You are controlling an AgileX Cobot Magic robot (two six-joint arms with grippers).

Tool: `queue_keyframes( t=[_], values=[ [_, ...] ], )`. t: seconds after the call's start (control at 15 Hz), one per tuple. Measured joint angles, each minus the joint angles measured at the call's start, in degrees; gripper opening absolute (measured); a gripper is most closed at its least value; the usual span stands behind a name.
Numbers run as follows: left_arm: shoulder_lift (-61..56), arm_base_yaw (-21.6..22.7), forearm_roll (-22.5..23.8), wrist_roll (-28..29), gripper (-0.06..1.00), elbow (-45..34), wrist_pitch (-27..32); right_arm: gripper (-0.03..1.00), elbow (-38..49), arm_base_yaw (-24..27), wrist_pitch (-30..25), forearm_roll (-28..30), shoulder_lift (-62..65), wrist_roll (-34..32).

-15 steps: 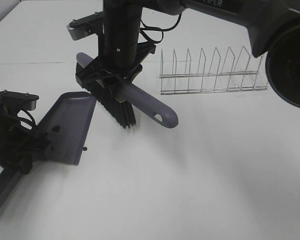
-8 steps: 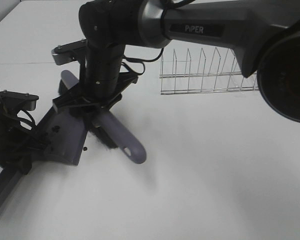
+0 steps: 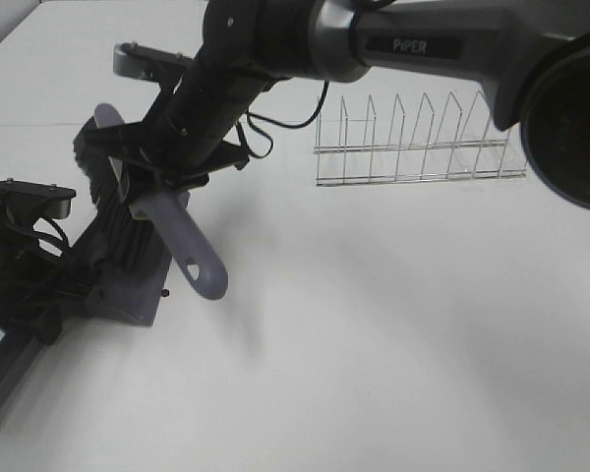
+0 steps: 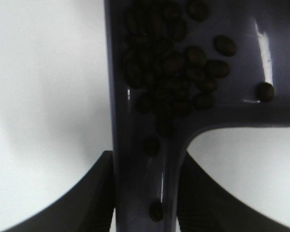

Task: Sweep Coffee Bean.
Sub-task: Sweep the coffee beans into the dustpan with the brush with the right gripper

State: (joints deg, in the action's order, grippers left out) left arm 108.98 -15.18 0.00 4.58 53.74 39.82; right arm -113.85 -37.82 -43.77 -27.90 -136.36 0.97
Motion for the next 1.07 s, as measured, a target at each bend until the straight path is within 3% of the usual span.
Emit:
queue_keyframes(
  t=[0.2,0.4,0.53,0.67,0.87,1.07],
  values=[
    [0.0,0.0,0.0,0.0,0.33,0.0,0.0,0.29,-0.29,1.78,-0.17,3.38,5.16,2.29],
    [0.0,0.0,0.0,0.0,0.33,0.0,0.0,0.29,-0.69,1.89,-5.5,13.64,10.14,1.6],
    [0.0,0.0,0.4,0.0,0.33,0.0,0.11,0.29,0.57,1.55,-12.72,23.78,10.54,-3.44],
    [0.0,0.0,1.49,0.8,0.33,0.0,0.17,0.29,11.4,0.29,-12.26,35.98,12.09,-14.44],
    [0.0,0.0,1.83,1.15,0.33,0.0,0.29,0.29,19.37,-2.75,-6.88,37.36,11.4,-18.96],
    [0.0,0.0,1.83,1.2,0.33,0.0,0.34,0.29,19.48,-4.35,-0.4,31.17,8.94,-19.19]
  ],
)
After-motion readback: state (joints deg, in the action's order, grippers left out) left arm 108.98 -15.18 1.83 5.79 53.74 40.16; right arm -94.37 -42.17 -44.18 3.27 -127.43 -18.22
